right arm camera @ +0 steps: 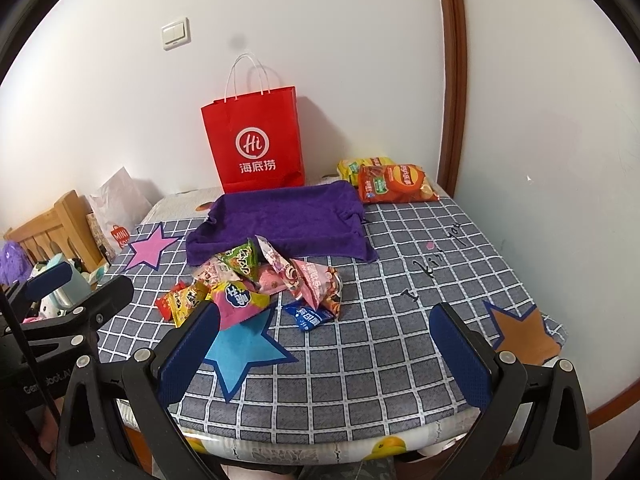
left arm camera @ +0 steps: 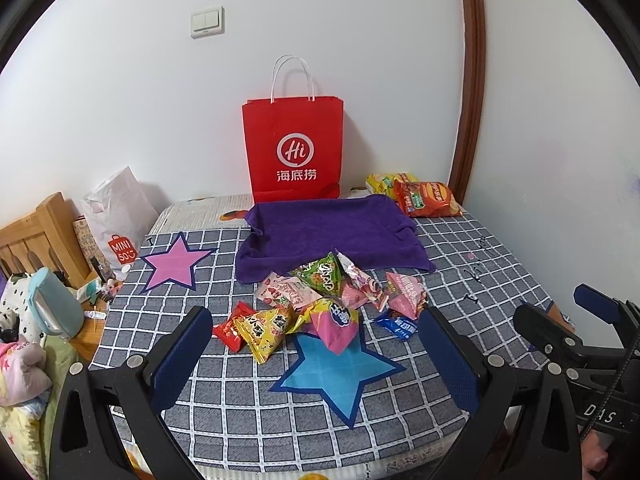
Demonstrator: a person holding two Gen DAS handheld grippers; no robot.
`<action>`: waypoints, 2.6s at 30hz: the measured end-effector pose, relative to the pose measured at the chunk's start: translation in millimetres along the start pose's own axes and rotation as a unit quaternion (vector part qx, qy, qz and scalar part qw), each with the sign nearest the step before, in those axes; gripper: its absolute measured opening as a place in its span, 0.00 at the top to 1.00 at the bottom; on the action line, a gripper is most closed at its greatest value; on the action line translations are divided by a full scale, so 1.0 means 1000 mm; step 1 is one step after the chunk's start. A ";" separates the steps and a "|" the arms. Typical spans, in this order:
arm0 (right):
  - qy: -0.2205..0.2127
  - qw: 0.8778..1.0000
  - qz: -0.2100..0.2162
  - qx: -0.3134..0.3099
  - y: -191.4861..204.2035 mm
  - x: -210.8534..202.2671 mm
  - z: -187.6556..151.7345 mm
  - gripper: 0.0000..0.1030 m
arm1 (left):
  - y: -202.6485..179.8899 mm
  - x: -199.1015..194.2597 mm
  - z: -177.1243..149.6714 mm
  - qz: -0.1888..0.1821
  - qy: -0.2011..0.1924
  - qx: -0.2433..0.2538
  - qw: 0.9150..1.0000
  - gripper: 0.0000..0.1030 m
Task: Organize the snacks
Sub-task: 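Grasp the yellow triangular snack bag with the left gripper while the right grasps the pink triangular bag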
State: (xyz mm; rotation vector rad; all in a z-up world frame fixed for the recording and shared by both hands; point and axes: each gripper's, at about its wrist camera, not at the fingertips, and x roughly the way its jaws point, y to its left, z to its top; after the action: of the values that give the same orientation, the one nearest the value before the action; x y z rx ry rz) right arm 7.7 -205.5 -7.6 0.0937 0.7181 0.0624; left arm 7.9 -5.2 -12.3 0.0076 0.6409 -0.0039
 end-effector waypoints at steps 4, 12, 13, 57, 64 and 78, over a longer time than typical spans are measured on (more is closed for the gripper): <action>0.006 1.000 -0.002 0.002 -0.006 0.018 -0.005 0.00 | 0.013 0.022 -0.004 -0.003 0.014 -0.012 1.000 0.00; 0.045 0.999 0.008 0.015 -0.022 0.075 -0.019 0.08 | 0.048 0.079 -0.018 0.013 0.058 -0.041 0.997 0.00; 0.047 0.999 0.012 0.015 -0.023 0.082 -0.020 0.08 | 0.052 0.086 -0.020 0.015 0.063 -0.042 0.997 0.00; 0.085 0.995 0.041 -0.010 -0.014 0.272 -0.019 0.39 | 0.090 0.215 -0.044 -0.028 0.141 -0.043 0.989 0.01; 0.103 0.994 0.047 -0.002 -0.017 0.281 -0.020 0.36 | 0.087 0.225 -0.046 -0.024 0.137 -0.038 0.990 0.10; 0.095 0.993 0.069 0.027 -0.030 0.280 -0.021 0.41 | 0.100 0.215 -0.042 -0.053 0.134 -0.064 0.987 0.41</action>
State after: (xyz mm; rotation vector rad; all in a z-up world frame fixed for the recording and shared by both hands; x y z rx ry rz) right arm 204.7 -209.1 -209.6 0.1917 0.9025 0.1868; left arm 155.4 95.2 -174.1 -0.1529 0.9099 -0.0645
